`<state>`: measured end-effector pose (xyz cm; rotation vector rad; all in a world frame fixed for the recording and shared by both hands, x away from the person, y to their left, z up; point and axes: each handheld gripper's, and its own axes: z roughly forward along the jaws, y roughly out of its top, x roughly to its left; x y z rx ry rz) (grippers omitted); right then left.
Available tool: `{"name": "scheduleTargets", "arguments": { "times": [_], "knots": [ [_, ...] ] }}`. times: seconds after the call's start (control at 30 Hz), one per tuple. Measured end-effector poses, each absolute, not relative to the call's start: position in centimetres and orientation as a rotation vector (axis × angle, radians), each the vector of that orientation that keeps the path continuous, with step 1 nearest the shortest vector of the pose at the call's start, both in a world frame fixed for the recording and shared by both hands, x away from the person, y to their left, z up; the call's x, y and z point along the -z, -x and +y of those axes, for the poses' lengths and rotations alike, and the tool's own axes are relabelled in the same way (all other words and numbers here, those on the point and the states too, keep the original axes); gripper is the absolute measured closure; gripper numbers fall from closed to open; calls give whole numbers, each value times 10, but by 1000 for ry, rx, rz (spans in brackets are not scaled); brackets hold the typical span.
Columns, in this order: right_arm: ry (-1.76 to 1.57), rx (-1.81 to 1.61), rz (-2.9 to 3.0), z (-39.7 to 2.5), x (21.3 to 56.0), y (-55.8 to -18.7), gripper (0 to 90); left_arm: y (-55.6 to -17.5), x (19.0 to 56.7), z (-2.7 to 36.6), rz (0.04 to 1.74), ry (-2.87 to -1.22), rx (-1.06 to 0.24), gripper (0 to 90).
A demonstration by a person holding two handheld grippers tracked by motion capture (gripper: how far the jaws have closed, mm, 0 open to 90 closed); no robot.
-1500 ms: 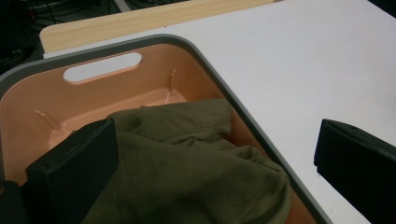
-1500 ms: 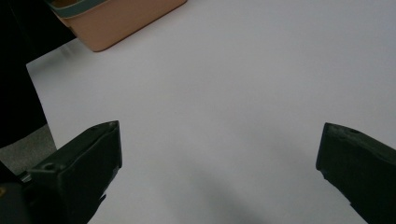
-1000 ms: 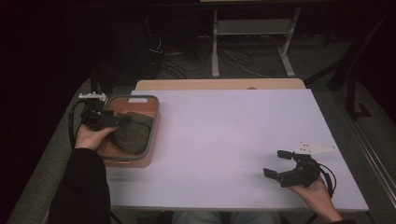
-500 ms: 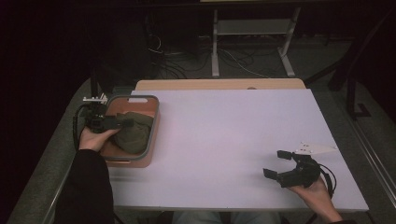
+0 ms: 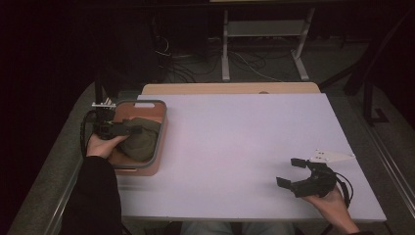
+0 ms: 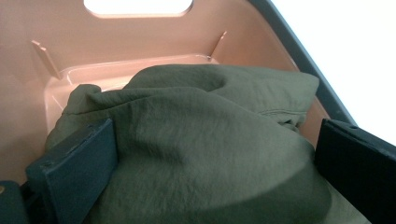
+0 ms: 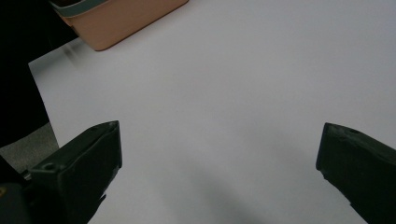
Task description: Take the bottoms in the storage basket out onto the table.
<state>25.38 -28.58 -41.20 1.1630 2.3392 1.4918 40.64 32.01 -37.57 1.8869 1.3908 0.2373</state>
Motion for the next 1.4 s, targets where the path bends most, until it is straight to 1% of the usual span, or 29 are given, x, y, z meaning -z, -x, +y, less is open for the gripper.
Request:
{"name": "scheduleTargets", "arguments": {
  "times": [0.47,0.87,1.03,1.07,1.1,1.13,1.4],
  "knots": [
    [-1161,-1494,2342,-285,412,-253,0,-411,385,310,1442,-1968,-300,0],
    [-1149,-1496,2340,-287,411,-252,0,-417,392,303,1523,-1980,-318,2],
    [-1153,-1497,2338,-287,411,-253,0,-418,393,305,1564,-1950,-314,64],
    [-1153,-1498,2338,-287,411,-253,0,-418,392,306,1570,-1943,-313,81],
    [-1154,-1499,2337,-287,410,-252,0,-418,392,307,1578,-1940,-309,119],
    [-1154,-1499,2337,-287,410,-252,0,-418,392,308,1583,-1938,-304,119],
    [-1157,-1501,2336,-287,410,-253,0,-419,390,311,1624,-1912,-299,264]
  ]
}}
